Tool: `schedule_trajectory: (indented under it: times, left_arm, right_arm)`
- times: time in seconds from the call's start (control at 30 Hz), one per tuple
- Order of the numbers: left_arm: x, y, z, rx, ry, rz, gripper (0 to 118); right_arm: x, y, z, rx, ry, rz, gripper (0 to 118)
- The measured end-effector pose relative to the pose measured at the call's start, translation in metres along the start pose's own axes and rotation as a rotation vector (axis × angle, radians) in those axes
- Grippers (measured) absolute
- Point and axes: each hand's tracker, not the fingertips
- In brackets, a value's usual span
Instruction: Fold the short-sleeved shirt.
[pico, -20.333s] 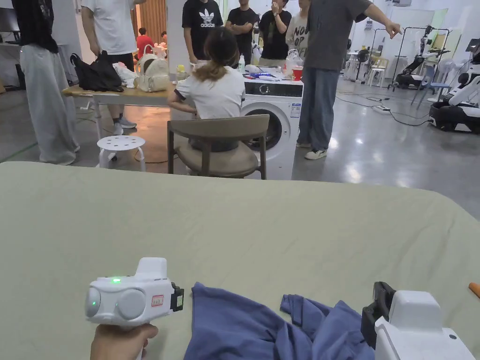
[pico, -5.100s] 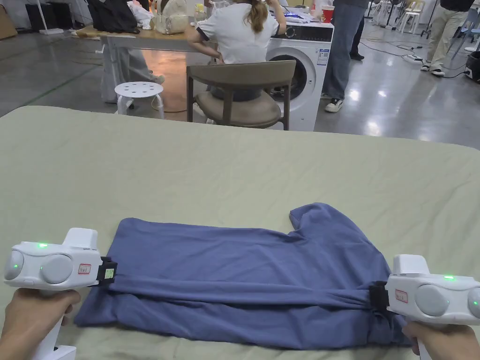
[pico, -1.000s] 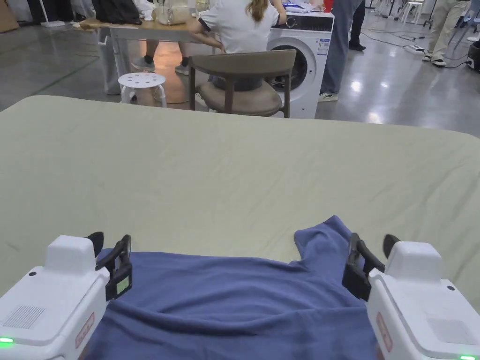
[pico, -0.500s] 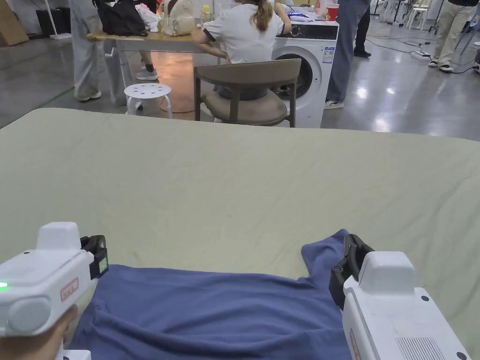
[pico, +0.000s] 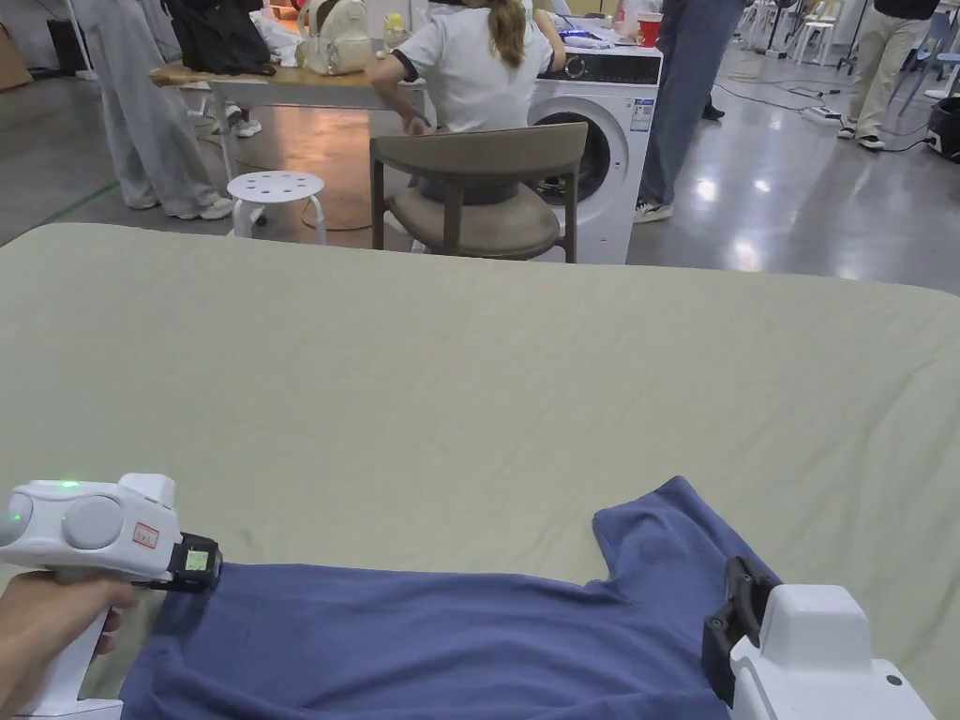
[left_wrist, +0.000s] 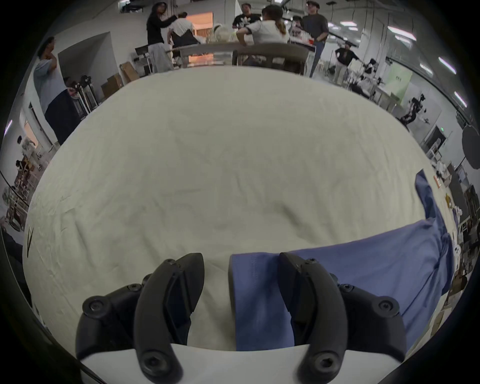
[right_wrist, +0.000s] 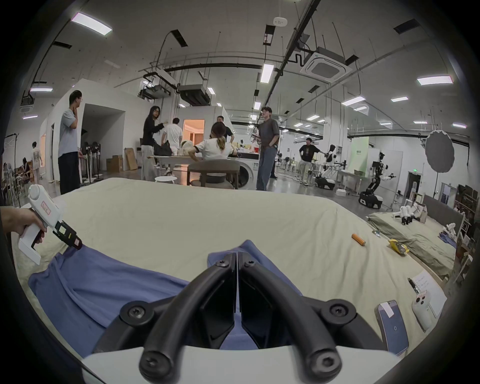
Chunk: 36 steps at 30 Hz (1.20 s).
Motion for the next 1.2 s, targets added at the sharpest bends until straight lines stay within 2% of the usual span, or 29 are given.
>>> schedule_trajectory:
  times: [0.13, 0.27, 0.33, 0.4, 0.47, 0.5, 0.53, 0.57, 0.6, 0.63, 0.73, 0.8, 0.83, 0.87, 0.93, 1.0, 1.1, 1.13, 1.2]
  left_arm:
    - [0.014, 0.003, -0.002, 0.008, 0.056, -0.032, 57]
    - [0.034, -0.004, -0.005, 0.063, 0.067, -0.183, 1]
    - [0.041, -0.009, -0.007, 0.064, 0.104, -0.209, 0]
    - [0.035, -0.01, -0.004, 0.078, 0.09, -0.186, 0]
    - [0.028, -0.01, 0.006, 0.108, 0.049, -0.151, 0]
    - [0.026, -0.011, 0.013, 0.125, 0.034, -0.15, 0]
    - [0.037, -0.016, 0.032, 0.149, 0.03, -0.15, 0]
    - [0.038, -0.018, 0.042, 0.175, 0.014, -0.148, 0]
    - [0.038, -0.02, 0.051, 0.197, 0.005, -0.142, 0]
    - [0.038, -0.022, 0.059, 0.212, 0.002, -0.134, 0]
    - [0.026, -0.023, 0.071, 0.264, -0.025, -0.119, 0]
    - [0.022, -0.026, 0.075, 0.284, -0.031, -0.111, 0]
    - [0.02, -0.028, 0.078, 0.294, -0.035, -0.109, 0]
    - [0.019, -0.03, 0.08, 0.306, -0.04, -0.104, 0]
    - [0.017, -0.033, 0.08, 0.311, -0.048, -0.099, 0]
    - [0.015, -0.035, 0.081, 0.311, -0.046, -0.1, 0]
    - [0.013, -0.037, 0.08, 0.314, -0.043, -0.108, 0]
    - [0.011, -0.037, 0.079, 0.313, -0.043, -0.108, 0]
    - [0.009, -0.039, 0.079, 0.32, -0.044, -0.103, 0]
  right_arm:
    - [0.011, -0.006, -0.004, -0.038, -0.013, -0.018, 0]
    - [0.025, -0.011, -0.014, -0.088, -0.029, -0.046, 0]
    - [0.037, -0.009, -0.027, -0.135, -0.03, -0.069, 1]
    - [0.052, -0.003, -0.047, -0.195, -0.015, -0.101, 1]
    - [0.07, 0.004, -0.076, -0.275, 0.001, -0.093, 5]
    - [0.079, 0.006, -0.092, -0.301, -0.003, -0.101, 13]
    - [0.087, 0.008, -0.113, -0.355, 0.005, -0.078, 29]
    - [0.093, 0.011, -0.13, -0.422, 0.006, -0.069, 54]
    - [0.097, 0.011, -0.149, -0.475, 0.011, -0.059, 68]
    - [0.101, 0.01, -0.167, -0.543, 0.037, -0.042, 73]
    - [0.105, -0.001, -0.211, -0.67, 0.093, -0.014, 73]
    - [0.106, -0.012, -0.232, -0.723, 0.083, -0.002, 72]
    - [0.106, -0.017, -0.24, -0.758, 0.079, -0.005, 70]
    - [0.105, -0.021, -0.245, -0.78, 0.069, -0.002, 63]
    - [0.104, -0.027, -0.248, -0.798, 0.09, -0.027, 59]
    - [0.102, -0.023, -0.246, -0.784, 0.073, -0.019, 34]
    - [0.103, -0.023, -0.243, -0.757, 0.086, -0.022, 13]
    - [0.105, -0.022, -0.241, -0.743, 0.118, -0.041, 2]
    - [0.105, -0.019, -0.23, -0.709, 0.101, -0.042, 2]
